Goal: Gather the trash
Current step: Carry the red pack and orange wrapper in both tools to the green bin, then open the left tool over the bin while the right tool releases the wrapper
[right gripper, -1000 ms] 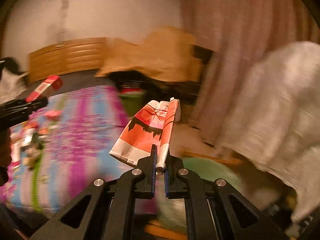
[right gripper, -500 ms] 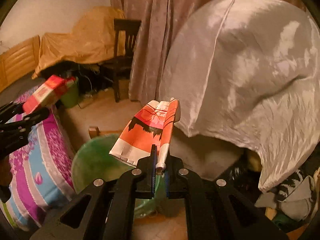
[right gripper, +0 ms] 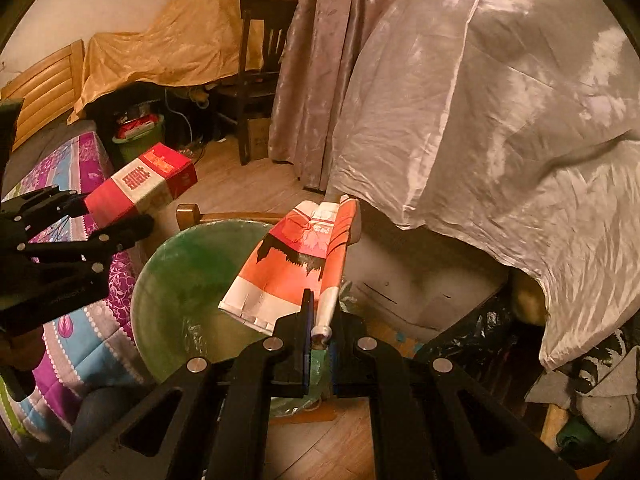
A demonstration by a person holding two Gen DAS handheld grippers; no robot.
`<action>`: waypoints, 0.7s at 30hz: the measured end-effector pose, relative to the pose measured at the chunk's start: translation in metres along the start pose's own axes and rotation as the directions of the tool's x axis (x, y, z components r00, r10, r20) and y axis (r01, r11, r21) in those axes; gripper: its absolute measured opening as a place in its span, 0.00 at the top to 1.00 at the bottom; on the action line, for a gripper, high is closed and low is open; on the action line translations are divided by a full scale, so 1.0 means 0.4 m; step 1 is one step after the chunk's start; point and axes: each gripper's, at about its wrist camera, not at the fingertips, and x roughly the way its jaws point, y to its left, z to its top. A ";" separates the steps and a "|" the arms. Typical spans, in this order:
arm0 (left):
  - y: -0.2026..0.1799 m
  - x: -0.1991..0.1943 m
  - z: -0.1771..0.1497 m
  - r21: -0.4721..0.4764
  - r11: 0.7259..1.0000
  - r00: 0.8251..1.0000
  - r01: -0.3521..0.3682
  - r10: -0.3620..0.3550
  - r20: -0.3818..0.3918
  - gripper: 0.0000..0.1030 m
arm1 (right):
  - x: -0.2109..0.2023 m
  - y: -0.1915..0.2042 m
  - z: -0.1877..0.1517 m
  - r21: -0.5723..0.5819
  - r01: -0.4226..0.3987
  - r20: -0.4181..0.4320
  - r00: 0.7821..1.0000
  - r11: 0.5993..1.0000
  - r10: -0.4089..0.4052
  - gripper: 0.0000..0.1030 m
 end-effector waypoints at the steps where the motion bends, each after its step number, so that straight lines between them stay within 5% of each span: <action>1: -0.002 0.004 0.000 0.002 1.000 1.000 -0.001 0.001 -0.002 0.47 | 0.004 0.004 0.000 0.000 -0.005 -0.004 1.000 1.000 0.005 0.93; 15: 0.007 0.024 0.004 -0.005 1.000 1.000 -0.005 0.005 -0.023 0.45 | 0.046 0.029 0.017 -0.003 -0.043 -0.012 0.999 0.999 0.043 0.93; 16: 0.010 0.032 0.007 -0.018 1.000 0.999 -0.009 0.008 -0.034 0.33 | 0.054 0.029 0.020 -0.001 -0.055 -0.014 0.998 0.999 0.055 0.91; 18: 0.017 0.037 0.011 -0.040 0.999 0.999 -0.001 -0.001 -0.033 0.25 | 0.067 0.028 0.025 0.012 -0.063 -0.011 0.998 0.998 0.063 0.68; 21: 0.025 0.038 0.012 -0.054 0.999 0.999 0.005 -0.007 -0.035 0.25 | 0.072 0.027 0.029 0.017 -0.061 -0.004 0.998 0.998 0.061 0.67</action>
